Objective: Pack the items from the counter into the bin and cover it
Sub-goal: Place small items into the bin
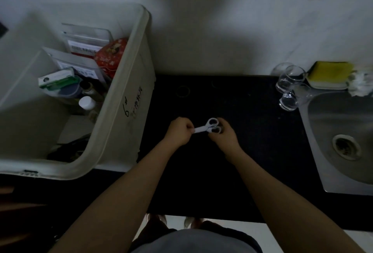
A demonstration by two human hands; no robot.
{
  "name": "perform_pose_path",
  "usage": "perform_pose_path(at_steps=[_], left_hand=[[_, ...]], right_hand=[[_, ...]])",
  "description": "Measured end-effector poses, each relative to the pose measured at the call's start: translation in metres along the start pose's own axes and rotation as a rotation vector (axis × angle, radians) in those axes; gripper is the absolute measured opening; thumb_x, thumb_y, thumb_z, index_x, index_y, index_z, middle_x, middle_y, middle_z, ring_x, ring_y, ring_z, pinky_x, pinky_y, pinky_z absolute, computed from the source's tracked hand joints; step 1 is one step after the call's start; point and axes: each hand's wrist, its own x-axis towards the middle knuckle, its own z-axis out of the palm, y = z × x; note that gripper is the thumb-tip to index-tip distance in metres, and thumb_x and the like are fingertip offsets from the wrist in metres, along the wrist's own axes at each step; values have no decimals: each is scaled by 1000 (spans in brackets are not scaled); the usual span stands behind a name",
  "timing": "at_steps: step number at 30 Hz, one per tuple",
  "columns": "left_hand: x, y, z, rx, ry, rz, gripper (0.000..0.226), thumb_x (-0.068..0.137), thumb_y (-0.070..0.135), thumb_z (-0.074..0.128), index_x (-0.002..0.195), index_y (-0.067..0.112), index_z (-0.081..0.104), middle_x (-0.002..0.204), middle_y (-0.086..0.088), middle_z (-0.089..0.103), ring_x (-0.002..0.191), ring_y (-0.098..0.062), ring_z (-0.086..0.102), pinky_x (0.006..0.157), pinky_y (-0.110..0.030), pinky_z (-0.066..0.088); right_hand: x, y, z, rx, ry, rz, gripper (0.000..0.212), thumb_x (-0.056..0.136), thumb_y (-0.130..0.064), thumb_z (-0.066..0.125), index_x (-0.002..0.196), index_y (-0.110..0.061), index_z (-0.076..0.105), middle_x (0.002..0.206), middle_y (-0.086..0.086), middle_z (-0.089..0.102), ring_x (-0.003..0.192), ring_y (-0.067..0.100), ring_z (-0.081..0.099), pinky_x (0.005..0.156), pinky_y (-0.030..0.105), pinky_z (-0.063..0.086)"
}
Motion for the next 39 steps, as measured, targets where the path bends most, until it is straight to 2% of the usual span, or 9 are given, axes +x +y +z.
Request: perform_pose_path(at_steps=[6,10,14,20,25,29,34,37,39], left_hand=[[-3,47,-57,13,290,178,22,91,5,47,104,0,65,110,-16,64,102,-29,59,86,-31,47],[-11,67,-107,113,466,327,18,90,6,49,88,-4,64,90,-17,60,90,-32,58,79,-40,46],[-29,66,-150,221,614,423,22,95,11,45,97,-1,65,101,-22,58,96,-34,55,78,-35,37],[-50,20,-217,329,714,416,22,90,2,45,102,4,62,109,-18,52,95,-32,55,70,-29,35],[-56,-42,-276,204,618,415,17,89,1,49,88,2,66,81,-5,51,84,-23,52,63,-21,27],[-65,-96,-320,-23,379,373,19,94,7,51,95,6,69,88,-2,66,78,-15,62,72,-24,49],[-48,-158,-348,356,60,126,7,91,14,55,92,19,60,85,6,53,73,-4,49,72,-23,42],[-35,-182,-346,478,-152,-33,7,91,17,55,96,19,59,95,2,53,81,-10,53,76,-28,47],[-26,-192,-343,545,-293,-101,19,90,15,58,109,10,61,96,-3,56,86,-18,57,85,-33,52]], right_hand=[[5,-98,11,595,201,-82,41,93,-10,50,133,-12,42,117,7,50,99,19,55,84,31,49],[-11,-168,18,686,224,-233,35,94,-13,50,128,-9,46,120,12,53,102,23,57,79,31,53],[-44,-222,43,749,176,-373,30,96,-10,45,126,-14,44,95,-4,54,84,11,57,77,28,52],[-75,-266,114,751,105,-461,28,95,-10,44,121,-21,43,90,-2,52,85,15,57,84,32,51],[-91,-290,187,563,81,-515,19,96,-14,43,107,-29,45,95,0,57,83,15,63,74,32,56],[-86,-291,241,230,73,-557,15,97,-19,45,109,-16,53,99,3,63,87,18,65,70,28,57],[-71,-281,288,-387,-73,-537,19,94,-18,50,100,-4,62,97,14,66,84,24,65,73,34,56],[-66,-277,313,-793,-275,-455,14,93,-16,53,92,-6,62,87,10,63,78,20,61,72,29,53],[-62,-273,326,-944,-390,-408,18,91,-12,56,105,-3,62,94,12,63,88,22,63,83,34,56]])
